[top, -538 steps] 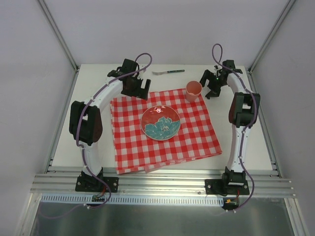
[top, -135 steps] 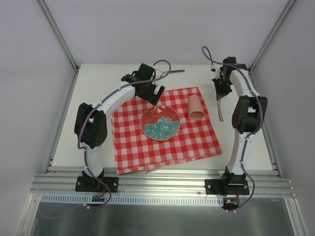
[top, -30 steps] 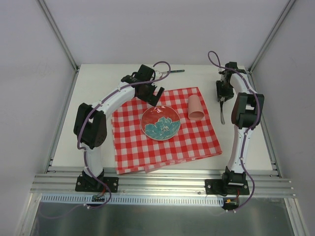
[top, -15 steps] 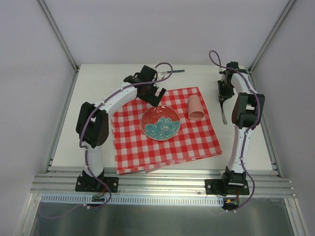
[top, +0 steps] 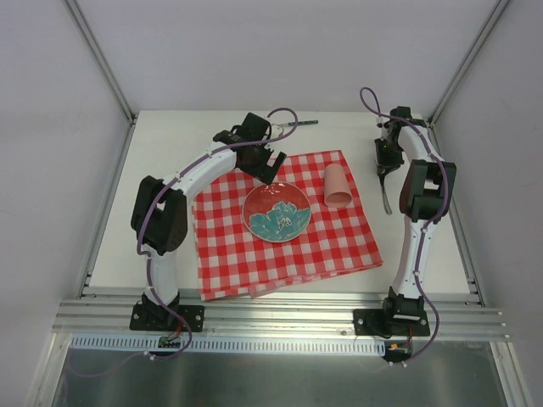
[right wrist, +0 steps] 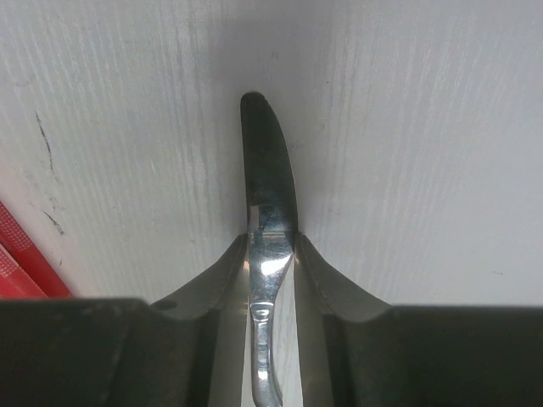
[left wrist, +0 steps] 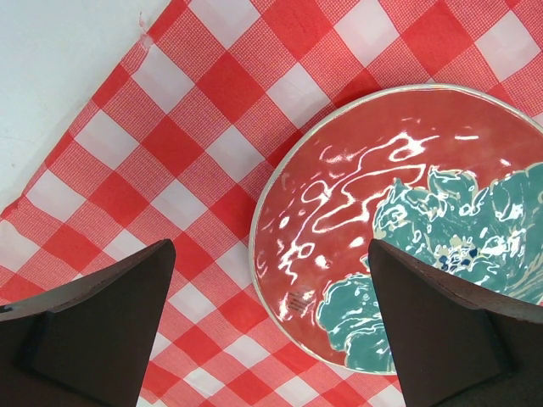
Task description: Set the dinner table for one person
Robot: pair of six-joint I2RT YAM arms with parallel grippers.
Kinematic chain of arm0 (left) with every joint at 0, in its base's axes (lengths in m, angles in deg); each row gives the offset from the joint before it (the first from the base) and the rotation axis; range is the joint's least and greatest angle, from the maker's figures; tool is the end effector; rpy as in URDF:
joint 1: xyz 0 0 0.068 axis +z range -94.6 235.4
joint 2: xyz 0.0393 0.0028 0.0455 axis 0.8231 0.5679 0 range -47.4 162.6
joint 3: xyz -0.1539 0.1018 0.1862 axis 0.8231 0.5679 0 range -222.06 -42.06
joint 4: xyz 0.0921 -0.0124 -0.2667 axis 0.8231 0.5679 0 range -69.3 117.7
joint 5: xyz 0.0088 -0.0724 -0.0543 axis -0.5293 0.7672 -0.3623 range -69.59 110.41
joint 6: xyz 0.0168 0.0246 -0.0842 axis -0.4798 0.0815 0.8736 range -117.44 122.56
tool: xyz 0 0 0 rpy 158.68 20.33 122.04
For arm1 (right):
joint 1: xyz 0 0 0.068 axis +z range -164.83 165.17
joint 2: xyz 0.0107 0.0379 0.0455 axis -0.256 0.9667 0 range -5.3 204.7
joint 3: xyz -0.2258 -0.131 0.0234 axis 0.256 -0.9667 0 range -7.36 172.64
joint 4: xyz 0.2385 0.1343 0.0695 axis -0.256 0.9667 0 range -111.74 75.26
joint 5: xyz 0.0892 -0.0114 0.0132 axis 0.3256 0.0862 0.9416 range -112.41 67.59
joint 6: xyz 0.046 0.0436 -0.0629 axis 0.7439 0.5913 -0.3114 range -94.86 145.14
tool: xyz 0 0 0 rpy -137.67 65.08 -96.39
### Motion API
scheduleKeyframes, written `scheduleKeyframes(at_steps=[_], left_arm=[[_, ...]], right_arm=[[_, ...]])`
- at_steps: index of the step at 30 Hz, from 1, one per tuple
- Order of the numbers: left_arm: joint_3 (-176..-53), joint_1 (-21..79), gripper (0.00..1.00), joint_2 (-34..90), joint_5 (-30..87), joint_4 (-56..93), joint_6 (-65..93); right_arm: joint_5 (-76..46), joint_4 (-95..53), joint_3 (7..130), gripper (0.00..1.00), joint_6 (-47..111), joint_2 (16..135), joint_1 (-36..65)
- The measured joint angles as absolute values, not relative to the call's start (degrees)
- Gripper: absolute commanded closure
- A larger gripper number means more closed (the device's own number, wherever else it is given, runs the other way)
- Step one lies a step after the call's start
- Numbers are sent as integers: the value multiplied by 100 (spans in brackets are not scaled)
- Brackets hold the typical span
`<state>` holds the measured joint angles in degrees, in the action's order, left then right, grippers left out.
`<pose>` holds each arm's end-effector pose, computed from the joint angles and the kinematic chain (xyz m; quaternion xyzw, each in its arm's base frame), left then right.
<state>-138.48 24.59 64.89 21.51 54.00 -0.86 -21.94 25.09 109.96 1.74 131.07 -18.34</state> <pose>0.4200 -0.2522 0.2159 0.2790 0.8947 -0.0913 0.3368 0.5371 -0.0323 0.1172 -0.1697 0.9631 -0.0447 0.2040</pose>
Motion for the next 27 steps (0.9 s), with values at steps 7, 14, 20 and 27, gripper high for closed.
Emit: scheduleKeyframes(at_steps=[7, 14, 20, 27], left_arm=[[-13914, 2459, 1, 6498, 2153, 5400, -84], [-13975, 2459, 1, 6503, 2153, 5400, -84], [-13975, 2459, 1, 6503, 2151, 5402, -84], [-13975, 2459, 1, 6503, 2151, 5402, -84]], right_arm=[[-2192, 2502, 10981, 99, 152, 13092, -1834], [-2194, 2454, 10907, 100, 110, 13037, -1816], [-2069, 2518, 10664, 100, 132, 12865, -1751], [-1798, 2872, 10131, 100, 213, 12089, -1703]])
